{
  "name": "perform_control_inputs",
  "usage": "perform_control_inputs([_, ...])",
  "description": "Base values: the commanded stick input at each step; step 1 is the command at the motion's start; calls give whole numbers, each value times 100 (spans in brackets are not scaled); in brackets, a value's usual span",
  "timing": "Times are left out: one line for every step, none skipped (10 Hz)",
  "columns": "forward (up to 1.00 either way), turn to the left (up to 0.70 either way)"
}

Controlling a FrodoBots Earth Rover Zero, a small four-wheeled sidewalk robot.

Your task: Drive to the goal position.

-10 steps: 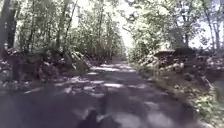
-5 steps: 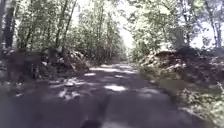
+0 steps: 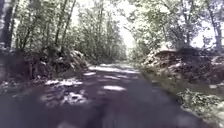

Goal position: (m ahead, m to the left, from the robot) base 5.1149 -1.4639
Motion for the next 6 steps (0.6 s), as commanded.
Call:
perform_control_inputs([45,0])
perform_control_inputs([45,-5])
perform_control_inputs([45,-10])
perform_control_inputs([45,-15])
perform_control_inputs([45,-20])
perform_control_inputs([45,-25])
